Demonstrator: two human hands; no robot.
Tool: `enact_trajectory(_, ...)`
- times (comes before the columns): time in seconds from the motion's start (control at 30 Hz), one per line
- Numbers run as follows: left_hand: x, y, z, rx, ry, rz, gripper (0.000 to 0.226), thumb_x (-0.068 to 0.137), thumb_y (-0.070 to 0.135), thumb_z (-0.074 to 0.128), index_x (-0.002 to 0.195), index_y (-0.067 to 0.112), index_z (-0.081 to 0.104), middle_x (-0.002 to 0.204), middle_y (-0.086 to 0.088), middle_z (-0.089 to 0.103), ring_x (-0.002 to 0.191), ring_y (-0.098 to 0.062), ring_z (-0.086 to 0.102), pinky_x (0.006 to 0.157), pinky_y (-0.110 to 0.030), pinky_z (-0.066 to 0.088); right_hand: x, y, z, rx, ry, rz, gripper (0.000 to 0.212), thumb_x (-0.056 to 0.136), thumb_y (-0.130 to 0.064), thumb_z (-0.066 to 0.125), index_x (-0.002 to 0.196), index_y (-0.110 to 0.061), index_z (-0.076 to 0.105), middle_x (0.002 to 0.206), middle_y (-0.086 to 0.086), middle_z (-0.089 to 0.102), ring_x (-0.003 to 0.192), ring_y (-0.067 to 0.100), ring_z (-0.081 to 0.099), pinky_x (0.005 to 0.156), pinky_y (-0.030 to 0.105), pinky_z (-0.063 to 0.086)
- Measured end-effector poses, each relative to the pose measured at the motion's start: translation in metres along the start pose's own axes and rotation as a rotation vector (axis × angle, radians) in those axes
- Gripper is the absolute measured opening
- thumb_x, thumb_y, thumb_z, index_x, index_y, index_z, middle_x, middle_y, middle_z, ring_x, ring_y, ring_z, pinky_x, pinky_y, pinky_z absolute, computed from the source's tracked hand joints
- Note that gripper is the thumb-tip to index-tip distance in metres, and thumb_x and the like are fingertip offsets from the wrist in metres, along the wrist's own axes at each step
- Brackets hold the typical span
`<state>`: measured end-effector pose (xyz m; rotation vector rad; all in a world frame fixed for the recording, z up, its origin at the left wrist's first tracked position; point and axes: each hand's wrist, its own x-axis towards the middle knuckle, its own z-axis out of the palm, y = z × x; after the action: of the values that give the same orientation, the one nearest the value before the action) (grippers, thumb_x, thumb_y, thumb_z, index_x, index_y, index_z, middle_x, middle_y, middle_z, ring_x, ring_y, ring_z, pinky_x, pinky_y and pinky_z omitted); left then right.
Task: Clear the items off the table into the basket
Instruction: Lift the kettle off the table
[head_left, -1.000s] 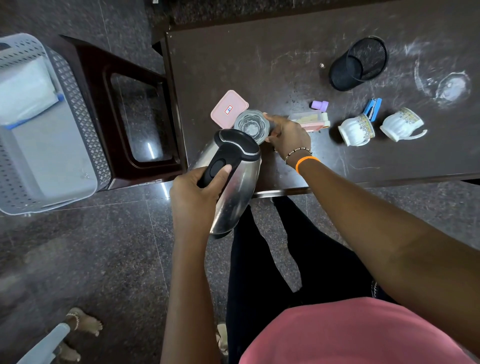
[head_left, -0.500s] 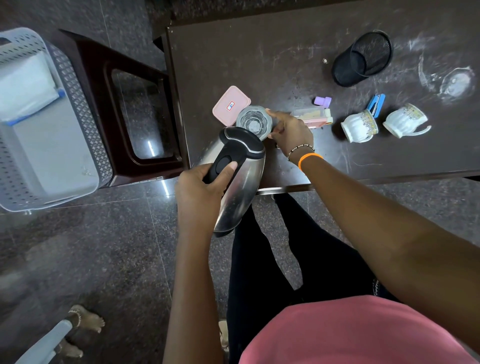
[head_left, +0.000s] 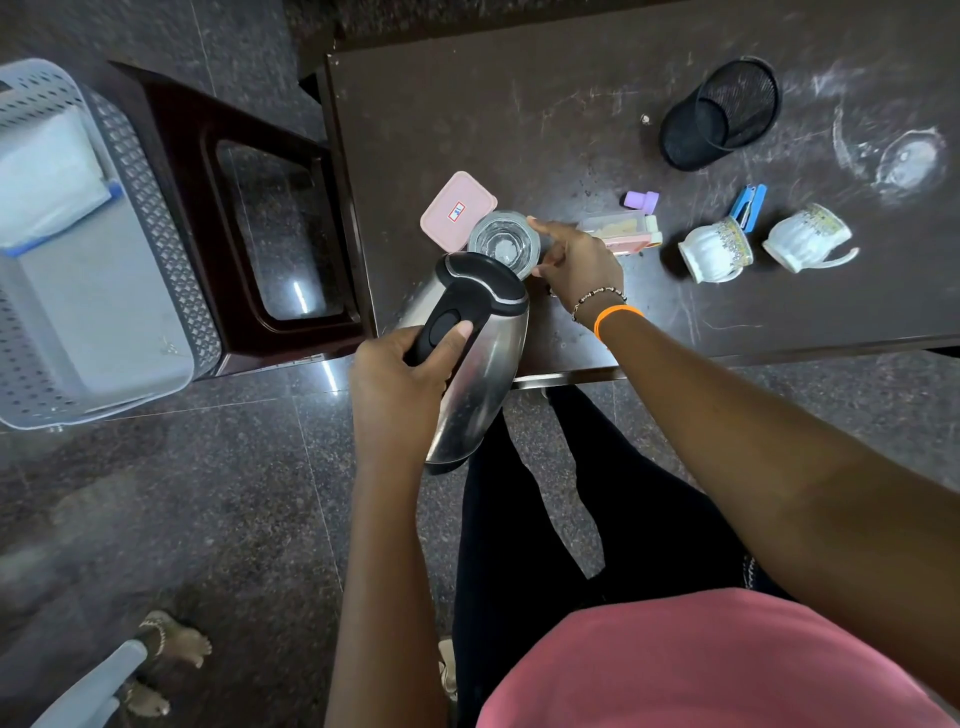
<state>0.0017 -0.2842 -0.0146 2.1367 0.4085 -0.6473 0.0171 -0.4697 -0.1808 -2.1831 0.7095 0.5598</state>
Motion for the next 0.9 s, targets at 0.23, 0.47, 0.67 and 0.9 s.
enact_trajectory(0.23, 0.0011, 0.002, 0.0005, -0.003, 0.0, -0.005, 0.048, 0.081, 0.036, 0.067, 0.065, -0.008, 0.056, 0.058, -0.016, 0.05, 0.055, -0.017, 0.041, 0.053, -0.025, 0.035, -0.0002, 0.0002, -0.0012, -0.024, -0.006, -0.02, 0.056, 0.076, -0.016, 0.068, 0.124, -0.041, 0.052, 0.086, 0.0, 0.071, 0.09, 0.026, 0.065, 0.087, 0.038, 0.052)
enact_trajectory(0.47, 0.0013, 0.0036, 0.0005, -0.016, 0.002, -0.004, 0.05, 0.081, 0.035, 0.068, 0.066, -0.011, 0.055, 0.058, -0.016, 0.049, 0.055, -0.017, 0.04, 0.049, -0.024, 0.032, 0.0, 0.001, -0.0006, -0.033, -0.001, -0.024, 0.054, 0.077, -0.016, 0.069, 0.123, -0.039, 0.053, 0.087, 0.001, 0.072, 0.091, 0.026, 0.065, 0.084, 0.037, 0.051)
enact_trajectory(0.67, 0.0026, 0.0032, 0.0002, -0.017, 0.012, -0.008, 0.047, 0.082, 0.034, 0.068, 0.064, -0.008, 0.057, 0.057, -0.019, 0.053, 0.049, -0.014, 0.042, 0.045, -0.016, 0.034, 0.0014, 0.0024, -0.0004, -0.038, 0.012, -0.033, 0.053, 0.077, -0.016, 0.069, 0.122, -0.039, 0.054, 0.087, 0.002, 0.073, 0.088, 0.026, 0.066, 0.082, 0.035, 0.051)
enact_trajectory(0.9, 0.0026, 0.0037, 0.0009, -0.031, 0.014, -0.04, 0.041, 0.081, 0.033, 0.069, 0.061, -0.002, 0.06, 0.056, -0.016, 0.055, 0.044, -0.008, 0.044, 0.044, -0.013, 0.038, 0.0025, 0.0029, 0.0005, -0.033, 0.01, -0.024, 0.054, 0.075, -0.018, 0.071, 0.122, -0.04, 0.054, 0.086, 0.0, 0.072, 0.088, 0.025, 0.066, 0.082, 0.035, 0.051)
